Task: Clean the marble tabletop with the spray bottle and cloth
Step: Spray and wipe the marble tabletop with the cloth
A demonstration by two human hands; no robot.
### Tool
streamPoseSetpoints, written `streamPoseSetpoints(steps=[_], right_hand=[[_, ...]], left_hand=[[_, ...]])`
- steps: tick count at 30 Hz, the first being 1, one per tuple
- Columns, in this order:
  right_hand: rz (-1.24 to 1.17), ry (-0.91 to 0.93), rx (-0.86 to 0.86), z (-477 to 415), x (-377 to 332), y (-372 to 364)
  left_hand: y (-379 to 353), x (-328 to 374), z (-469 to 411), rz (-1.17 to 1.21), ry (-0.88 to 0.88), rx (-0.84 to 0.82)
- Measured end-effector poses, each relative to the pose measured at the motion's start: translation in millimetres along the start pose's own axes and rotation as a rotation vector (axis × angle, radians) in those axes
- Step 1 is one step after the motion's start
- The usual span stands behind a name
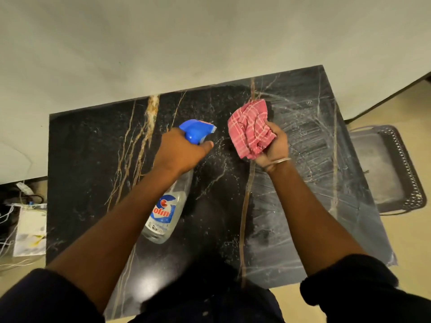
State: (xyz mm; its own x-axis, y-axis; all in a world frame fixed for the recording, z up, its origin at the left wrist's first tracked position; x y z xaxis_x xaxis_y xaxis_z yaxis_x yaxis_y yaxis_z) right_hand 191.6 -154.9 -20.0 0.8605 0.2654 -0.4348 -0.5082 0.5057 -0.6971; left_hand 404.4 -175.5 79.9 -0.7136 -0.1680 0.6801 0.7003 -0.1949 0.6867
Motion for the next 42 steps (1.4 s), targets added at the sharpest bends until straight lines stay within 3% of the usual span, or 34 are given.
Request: streamPoseSetpoints(steps=[5, 9, 11, 13, 16, 18, 23, 24, 28, 32, 35, 40, 42], right_hand=[[-0.057, -0.03, -0.076, 7.2, 9.6, 6.4], [0.141, 0.087, 0.061, -4.1, -5.8, 9.1], [0.578, 0.351, 0.17, -16.5, -26.2, 5.4], [1.202, 0.644, 0.176, -35.0, -37.4, -5.9], [1.941, 0.639, 0.132, -73.0, -8.1, -11.4], [2.16, 0.596, 0.091, -84.6, 19.5, -17.8], [2.379, 0.753, -0.329, -116.5, 22.4, -44.4], [2.392, 0.758, -0.277, -128.6, 8.0, -41.4], [2.294, 0.642, 0.302, -158.8, -53.8, -18.5], [2.219, 0.572, 0.394, -141.9, -45.3, -32.1], [2.2, 0.616, 0.293, -118.1, -8.9, -38.3], [2.259, 0.709, -0.141, -77.8, 38.8, -29.6], [2.249, 0.783, -0.113, -69.4, 25.1, -12.7]], left_hand=[[-7.3, 10.5, 5.1, -0.009, 0.031, 0.029], [-7.8, 2.6, 6.3, -0.003, 0.039, -0.002], [-5.9, -6.3, 5.0, 0.011, 0.067, -0.009], [-4.1, -14.7, 2.5, 0.003, 0.088, -0.008], [-0.8, -24.7, -2.3, -0.017, 0.112, 0.009], [0.7, -29.7, -6.8, -0.022, 0.13, 0.022], [6.0, -34.6, -20.7, -0.008, 0.141, 0.002], [8.1, -34.4, -22.7, -0.01, 0.114, -0.001], [18.9, -34.7, -24.5, 0.028, 0.06, -0.023], [23.3, -41.4, -25.1, 0.033, 0.08, -0.03], [16.8, -38.5, -24.9, 0.015, 0.045, -0.032], [1.8, -32.3, -22.5, -0.023, 0.095, 0.019], [-2.6, -29.7, -19.6, 0.002, 0.078, 0.011]])
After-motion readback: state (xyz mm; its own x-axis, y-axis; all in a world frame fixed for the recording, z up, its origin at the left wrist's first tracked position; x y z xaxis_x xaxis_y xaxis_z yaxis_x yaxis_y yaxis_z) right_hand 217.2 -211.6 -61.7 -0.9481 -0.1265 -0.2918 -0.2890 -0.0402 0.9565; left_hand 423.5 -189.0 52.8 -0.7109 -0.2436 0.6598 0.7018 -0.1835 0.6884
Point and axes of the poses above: each hand's wrist, its own z-axis away from the middle knuckle, its own y-axis out of the back of the hand, x = y × z, the point moved 5 cm from there along -z, towards the middle knuckle, and after that the axes turned 2 degrees about -z, right-handed, at the moved point
